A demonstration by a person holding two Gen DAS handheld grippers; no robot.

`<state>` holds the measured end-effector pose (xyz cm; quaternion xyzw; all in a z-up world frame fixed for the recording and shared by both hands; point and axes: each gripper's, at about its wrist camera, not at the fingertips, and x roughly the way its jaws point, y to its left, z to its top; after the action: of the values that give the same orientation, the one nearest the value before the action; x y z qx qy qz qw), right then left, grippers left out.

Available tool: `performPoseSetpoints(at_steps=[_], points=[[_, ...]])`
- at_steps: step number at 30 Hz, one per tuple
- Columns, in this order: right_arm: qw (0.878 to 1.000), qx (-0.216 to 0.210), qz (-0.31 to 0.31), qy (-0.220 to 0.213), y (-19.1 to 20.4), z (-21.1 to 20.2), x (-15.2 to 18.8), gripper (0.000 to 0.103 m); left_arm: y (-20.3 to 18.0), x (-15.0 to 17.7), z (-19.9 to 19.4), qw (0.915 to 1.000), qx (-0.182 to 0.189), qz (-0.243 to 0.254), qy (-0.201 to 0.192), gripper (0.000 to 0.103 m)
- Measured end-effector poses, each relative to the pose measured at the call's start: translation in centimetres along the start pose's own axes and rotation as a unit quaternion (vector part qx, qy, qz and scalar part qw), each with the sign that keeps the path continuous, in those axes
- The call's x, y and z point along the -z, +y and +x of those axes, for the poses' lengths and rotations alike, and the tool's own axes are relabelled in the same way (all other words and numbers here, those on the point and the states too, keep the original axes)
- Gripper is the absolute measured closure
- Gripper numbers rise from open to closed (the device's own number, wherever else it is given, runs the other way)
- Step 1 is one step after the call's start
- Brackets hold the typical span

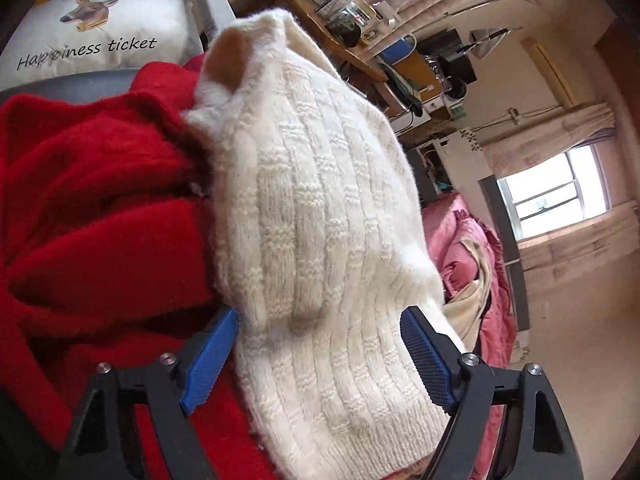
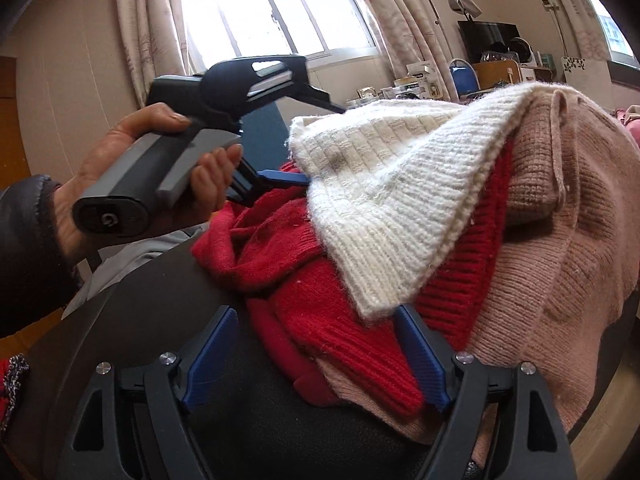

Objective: Fold clothes
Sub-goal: 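Grasp the cream knit sweater on the pile with the left gripper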

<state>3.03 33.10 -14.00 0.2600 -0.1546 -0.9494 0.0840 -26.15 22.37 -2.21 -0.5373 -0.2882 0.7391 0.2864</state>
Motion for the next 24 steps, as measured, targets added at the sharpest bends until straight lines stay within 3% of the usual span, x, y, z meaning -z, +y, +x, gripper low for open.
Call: performPoseSetpoints(at_steps=[4, 7, 9, 11, 12, 13, 15, 20, 24], points=[[1.000, 0.000, 0.000, -0.005, 0.1, 0.1, 0.1, 0.019, 2.5, 0.2, 0.7, 0.9979, -0.006, -0.062, 0.016, 0.020], [1.000, 0.001, -0.001, -0.009, 0.0, 0.1, 0.2, 0.019, 3.3, 1.0, -0.2, 0.9981, -0.007, -0.061, -0.001, 0.020], [1.000, 0.002, 0.000, -0.013, 0.0, 0.1, 0.3, 0.019, 2.8, 1.0, -0.3, 0.9986, -0.006, -0.052, 0.002, 0.028], [1.000, 0.003, -0.001, -0.015, -0.1, 0.1, 0.3, 0.019, 1.4, 0.9, 0.2, 0.9996, -0.008, -0.024, 0.012, 0.054], [1.000, 0.003, -0.001, -0.016, -0.1, 0.1, 0.4, 0.019, 0.6, 1.0, 0.6, 0.9997, -0.016, -0.007, 0.017, 0.061], [1.000, 0.004, -0.002, -0.016, -0.1, 0.1, 0.4, 0.019, -0.1, 1.0, 0.9, 0.9995, -0.025, 0.008, 0.020, 0.085], [1.000, 0.004, -0.002, -0.018, -0.1, 0.0, 0.5, 0.019, -0.8, 1.2, 0.5, 0.9995, -0.023, 0.019, 0.014, 0.090], [1.000, -0.005, 0.005, -0.021, -0.3, 0.0, 0.4, 0.019, -2.7, 1.3, -5.8, 0.9968, 0.058, 0.020, -0.050, 0.093], [1.000, -0.001, 0.002, -0.007, -0.1, 0.2, 0.1, 0.019, -3.5, 1.4, -13.9, 0.9841, 0.132, 0.025, -0.116, 0.098]])
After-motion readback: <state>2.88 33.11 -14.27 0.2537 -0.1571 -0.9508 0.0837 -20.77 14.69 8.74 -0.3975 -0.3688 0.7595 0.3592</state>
